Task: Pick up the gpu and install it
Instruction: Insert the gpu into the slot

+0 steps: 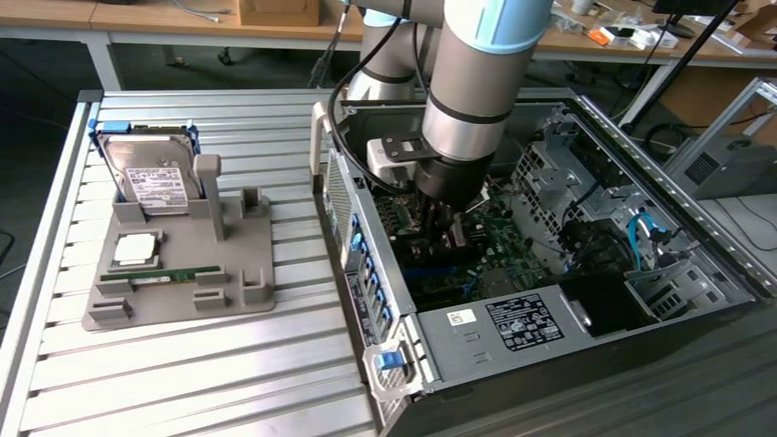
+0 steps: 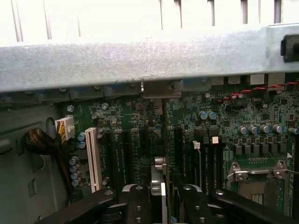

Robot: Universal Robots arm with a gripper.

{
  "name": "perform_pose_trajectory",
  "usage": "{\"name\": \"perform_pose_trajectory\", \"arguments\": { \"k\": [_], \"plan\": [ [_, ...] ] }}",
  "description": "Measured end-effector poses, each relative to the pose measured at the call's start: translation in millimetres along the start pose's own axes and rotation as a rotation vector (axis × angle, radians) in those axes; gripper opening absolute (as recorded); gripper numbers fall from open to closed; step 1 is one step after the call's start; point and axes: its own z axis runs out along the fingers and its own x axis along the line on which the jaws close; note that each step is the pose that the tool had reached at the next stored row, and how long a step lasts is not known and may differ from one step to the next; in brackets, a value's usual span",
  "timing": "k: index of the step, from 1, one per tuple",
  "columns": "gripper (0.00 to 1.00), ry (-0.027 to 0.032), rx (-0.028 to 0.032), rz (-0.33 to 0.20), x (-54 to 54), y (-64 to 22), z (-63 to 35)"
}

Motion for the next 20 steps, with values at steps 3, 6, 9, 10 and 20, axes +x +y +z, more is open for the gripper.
{"name": "perform_pose_trajectory", "arguments": {
  "k": [3, 6, 9, 10, 20],
  "plan": [
    [0.27, 0.0002, 0.0002, 0.0, 0.0, -0.1, -1.2],
    [0.27, 0.0005, -0.0001, 0.0, 0.1, -0.2, -1.2],
    [0.27, 0.0007, -0.0014, 0.0, 0.1, -1.5, -0.8],
    [0.27, 0.0007, -0.003, 0.0, 0.0, -3.1, -0.2],
    [0.27, 0.0008, -0.0053, 0.0, 0.0, -1.7, 0.9]
  ]
}}
